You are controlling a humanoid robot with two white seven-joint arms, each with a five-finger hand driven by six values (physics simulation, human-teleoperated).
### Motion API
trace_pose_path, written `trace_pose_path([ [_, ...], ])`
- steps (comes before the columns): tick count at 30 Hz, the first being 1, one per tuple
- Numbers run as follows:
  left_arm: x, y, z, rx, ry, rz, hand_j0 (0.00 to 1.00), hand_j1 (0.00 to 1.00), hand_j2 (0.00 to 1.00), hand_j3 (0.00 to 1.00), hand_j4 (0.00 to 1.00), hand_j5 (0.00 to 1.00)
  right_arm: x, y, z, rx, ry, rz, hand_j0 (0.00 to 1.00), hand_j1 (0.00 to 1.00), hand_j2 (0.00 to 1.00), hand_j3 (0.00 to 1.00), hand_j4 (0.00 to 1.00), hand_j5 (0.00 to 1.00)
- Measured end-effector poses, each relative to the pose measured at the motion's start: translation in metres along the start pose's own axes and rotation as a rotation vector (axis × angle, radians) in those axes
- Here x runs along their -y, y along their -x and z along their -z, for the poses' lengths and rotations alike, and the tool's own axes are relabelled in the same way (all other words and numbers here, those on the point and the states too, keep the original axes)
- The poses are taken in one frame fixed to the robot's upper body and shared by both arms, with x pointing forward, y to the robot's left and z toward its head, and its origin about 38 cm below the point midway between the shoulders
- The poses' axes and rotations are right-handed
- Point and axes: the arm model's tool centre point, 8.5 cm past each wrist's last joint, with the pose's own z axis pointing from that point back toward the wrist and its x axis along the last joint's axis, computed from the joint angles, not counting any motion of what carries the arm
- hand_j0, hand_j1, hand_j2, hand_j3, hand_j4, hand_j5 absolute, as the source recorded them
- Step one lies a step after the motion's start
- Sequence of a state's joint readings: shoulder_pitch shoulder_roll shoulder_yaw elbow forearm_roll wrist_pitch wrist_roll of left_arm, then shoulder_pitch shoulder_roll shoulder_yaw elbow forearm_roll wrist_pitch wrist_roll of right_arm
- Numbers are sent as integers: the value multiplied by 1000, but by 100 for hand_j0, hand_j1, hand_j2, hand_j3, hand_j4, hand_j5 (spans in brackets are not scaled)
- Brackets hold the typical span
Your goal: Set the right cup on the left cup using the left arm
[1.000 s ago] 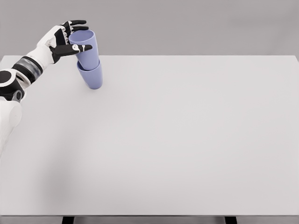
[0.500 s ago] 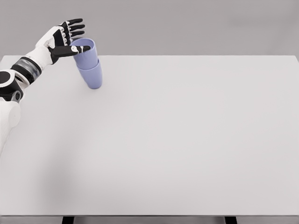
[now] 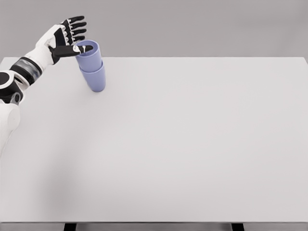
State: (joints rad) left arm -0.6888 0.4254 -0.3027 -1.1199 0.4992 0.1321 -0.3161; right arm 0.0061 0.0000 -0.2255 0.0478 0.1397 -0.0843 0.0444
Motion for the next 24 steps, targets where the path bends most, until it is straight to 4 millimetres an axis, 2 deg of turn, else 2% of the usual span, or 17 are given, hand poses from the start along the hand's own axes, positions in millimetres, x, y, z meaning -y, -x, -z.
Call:
trace_pose_path([
  [6, 0, -15, -2, 37, 9, 18, 95, 95, 95, 95, 95, 95, 0, 0, 0, 0, 0, 0, 100, 100, 100, 100, 100, 100],
  [12, -17, -27, -20, 70, -17, 50, 99, 99, 99, 99, 99, 99, 0, 0, 0, 0, 0, 0, 100, 100, 100, 100, 100, 100],
  [15, -28, -21, -40, 67, -40, 55, 99, 99, 99, 99, 99, 99, 0, 0, 0, 0, 0, 0, 100, 100, 100, 100, 100, 100],
  [19, -38, -2, -76, 53, -74, 51, 99, 99, 99, 99, 99, 99, 0, 0, 0, 0, 0, 0, 100, 100, 100, 100, 100, 100],
  [22, -42, 2, -100, 66, -99, 49, 99, 99, 99, 99, 99, 99, 0, 0, 0, -1, 0, 0, 100, 100, 100, 100, 100, 100],
  [23, -44, -5, -105, 86, -107, 54, 99, 99, 99, 99, 99, 99, 0, 0, 0, -1, 0, 0, 100, 100, 100, 100, 100, 100],
  [24, -44, 0, -113, 83, -115, 51, 99, 99, 99, 99, 99, 99, 0, 0, 0, -1, 0, 0, 100, 100, 100, 100, 100, 100],
])
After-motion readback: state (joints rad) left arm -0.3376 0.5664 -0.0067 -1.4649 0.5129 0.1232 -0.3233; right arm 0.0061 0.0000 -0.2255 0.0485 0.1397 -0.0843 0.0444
